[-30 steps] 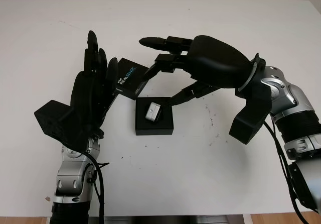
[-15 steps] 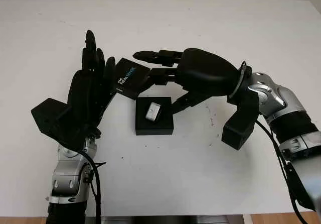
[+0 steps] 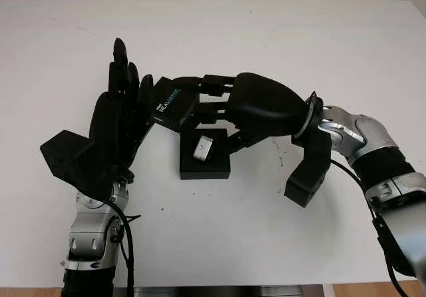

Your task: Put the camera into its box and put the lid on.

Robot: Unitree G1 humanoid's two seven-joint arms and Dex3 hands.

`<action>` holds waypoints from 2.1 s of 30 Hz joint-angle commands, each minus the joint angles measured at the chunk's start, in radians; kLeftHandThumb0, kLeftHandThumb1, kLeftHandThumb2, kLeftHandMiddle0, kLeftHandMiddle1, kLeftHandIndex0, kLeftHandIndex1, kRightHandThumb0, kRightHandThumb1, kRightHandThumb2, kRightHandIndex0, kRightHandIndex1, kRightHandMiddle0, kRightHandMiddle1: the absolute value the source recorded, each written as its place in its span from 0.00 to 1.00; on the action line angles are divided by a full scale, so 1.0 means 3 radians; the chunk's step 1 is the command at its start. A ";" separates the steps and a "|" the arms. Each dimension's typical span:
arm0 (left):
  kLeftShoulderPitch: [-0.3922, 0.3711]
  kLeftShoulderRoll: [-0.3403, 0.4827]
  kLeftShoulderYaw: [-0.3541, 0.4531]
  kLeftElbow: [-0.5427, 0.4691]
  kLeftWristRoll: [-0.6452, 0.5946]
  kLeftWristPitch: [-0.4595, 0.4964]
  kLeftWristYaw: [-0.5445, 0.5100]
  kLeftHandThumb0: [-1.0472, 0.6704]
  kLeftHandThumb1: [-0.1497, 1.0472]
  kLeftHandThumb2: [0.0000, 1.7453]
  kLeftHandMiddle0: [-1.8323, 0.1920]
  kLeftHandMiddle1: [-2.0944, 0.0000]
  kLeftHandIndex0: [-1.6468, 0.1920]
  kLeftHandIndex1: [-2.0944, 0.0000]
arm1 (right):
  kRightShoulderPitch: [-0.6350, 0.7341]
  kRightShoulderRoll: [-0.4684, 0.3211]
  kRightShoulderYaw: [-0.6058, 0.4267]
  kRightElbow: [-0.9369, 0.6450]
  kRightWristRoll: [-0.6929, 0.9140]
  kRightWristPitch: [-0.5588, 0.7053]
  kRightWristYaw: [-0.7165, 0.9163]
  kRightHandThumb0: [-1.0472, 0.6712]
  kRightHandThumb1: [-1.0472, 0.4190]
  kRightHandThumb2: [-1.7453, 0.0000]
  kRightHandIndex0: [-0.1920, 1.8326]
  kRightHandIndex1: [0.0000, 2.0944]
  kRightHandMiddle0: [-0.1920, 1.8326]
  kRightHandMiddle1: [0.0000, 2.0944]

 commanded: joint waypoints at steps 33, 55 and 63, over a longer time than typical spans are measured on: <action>0.0024 0.0044 0.0015 -0.0055 -0.0065 0.0068 -0.0041 0.15 1.00 0.27 1.00 1.00 1.00 1.00 | 0.0106 0.0217 -0.0254 -0.0044 0.2374 0.0776 0.1605 0.36 0.01 0.96 0.24 0.12 0.24 0.74; 0.0059 0.0133 0.0082 -0.0042 -0.0106 0.0027 -0.0158 0.15 1.00 0.27 1.00 1.00 1.00 1.00 | 0.0961 -0.0464 -0.1067 -0.1975 0.2931 0.3192 0.2928 0.37 0.00 0.96 0.19 0.06 0.23 0.70; 0.0040 0.0135 0.0124 -0.0030 -0.0212 0.0082 -0.0237 0.15 1.00 0.26 1.00 1.00 1.00 1.00 | 0.1268 -0.0782 -0.1231 -0.2335 0.2884 0.3438 0.3143 0.37 0.00 0.97 0.19 0.04 0.23 0.68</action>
